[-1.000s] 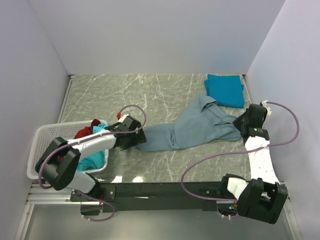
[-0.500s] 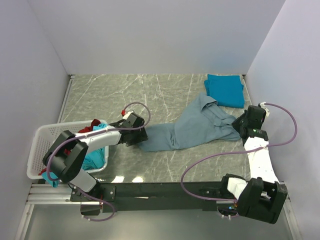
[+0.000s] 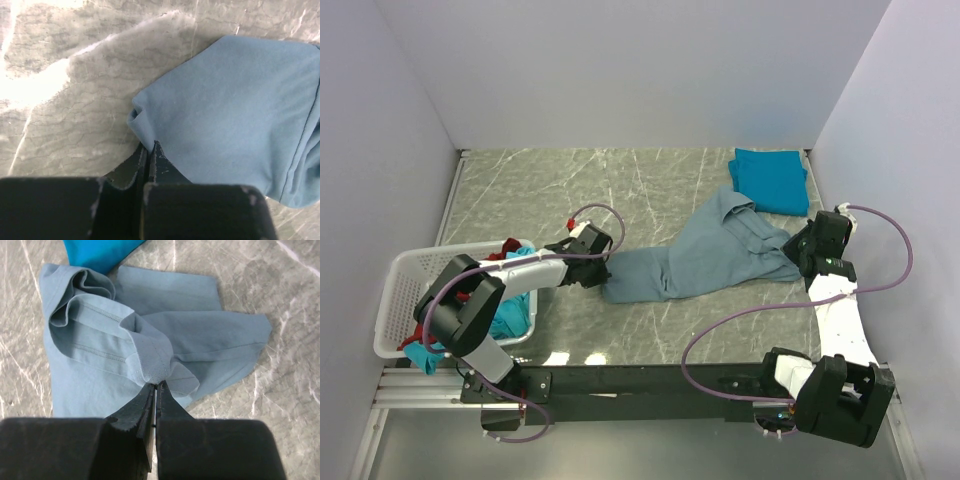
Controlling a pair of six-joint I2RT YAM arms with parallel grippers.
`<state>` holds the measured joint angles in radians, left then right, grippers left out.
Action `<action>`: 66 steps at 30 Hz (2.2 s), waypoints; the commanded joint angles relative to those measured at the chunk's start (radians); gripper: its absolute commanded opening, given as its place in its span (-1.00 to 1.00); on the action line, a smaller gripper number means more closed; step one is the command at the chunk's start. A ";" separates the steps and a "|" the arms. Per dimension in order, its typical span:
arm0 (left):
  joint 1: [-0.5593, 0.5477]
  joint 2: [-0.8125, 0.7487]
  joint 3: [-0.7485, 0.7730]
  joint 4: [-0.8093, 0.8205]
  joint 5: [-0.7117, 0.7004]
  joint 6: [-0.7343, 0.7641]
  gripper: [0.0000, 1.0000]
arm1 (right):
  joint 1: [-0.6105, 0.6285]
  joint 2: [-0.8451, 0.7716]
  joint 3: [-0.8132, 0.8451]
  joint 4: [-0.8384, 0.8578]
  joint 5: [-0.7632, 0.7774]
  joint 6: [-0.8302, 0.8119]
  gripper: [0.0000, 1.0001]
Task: Fold and stack the t-shirts
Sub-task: Flatten the tshirt out
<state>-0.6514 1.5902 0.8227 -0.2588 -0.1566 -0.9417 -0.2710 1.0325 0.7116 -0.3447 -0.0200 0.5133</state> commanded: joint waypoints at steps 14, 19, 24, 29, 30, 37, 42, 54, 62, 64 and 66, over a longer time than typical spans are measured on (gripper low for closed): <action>-0.001 -0.403 0.101 0.121 -0.316 0.155 -0.99 | 0.087 -0.193 0.091 -0.031 -0.084 -0.078 -1.00; -0.001 -0.463 0.231 0.138 -0.376 0.253 -0.99 | 0.087 -0.244 0.235 -0.085 -0.089 -0.085 -1.00; -0.001 -0.506 0.406 0.131 -0.460 0.314 -0.99 | 0.087 -0.258 0.411 -0.128 -0.104 -0.084 -1.00; -0.001 -0.529 0.515 0.190 -0.397 0.468 -0.99 | 0.087 -0.253 0.581 -0.158 -0.139 -0.107 -1.00; -0.001 -0.524 0.577 0.161 -0.415 0.475 -0.99 | 0.087 -0.253 0.630 -0.160 -0.140 -0.116 -1.00; -0.001 -0.493 0.815 0.089 -0.402 0.570 -0.99 | 0.087 -0.229 0.888 -0.221 -0.164 -0.142 -1.00; -0.001 -0.487 1.031 -0.028 -0.344 0.569 -0.99 | 0.087 -0.216 1.080 -0.286 -0.150 -0.165 -1.00; -0.001 -0.532 1.311 -0.140 -0.031 0.569 -0.98 | 0.087 -0.293 1.327 -0.335 -0.175 -0.156 -1.00; 0.006 -0.518 1.444 -0.143 0.063 0.569 -0.99 | 0.087 -0.315 1.385 -0.343 -0.170 -0.151 -1.00; 0.018 -0.515 1.451 -0.122 0.080 0.577 -0.99 | 0.087 -0.301 1.384 -0.341 -0.169 -0.154 -1.00; 0.022 -0.515 1.408 -0.094 0.063 0.596 -0.99 | 0.087 -0.298 1.346 -0.312 -0.172 -0.156 -1.00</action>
<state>-0.6399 1.0580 2.2528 -0.4137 -0.1280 -0.3790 -0.1875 0.6941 2.0922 -0.6846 -0.1856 0.3687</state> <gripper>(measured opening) 0.025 0.016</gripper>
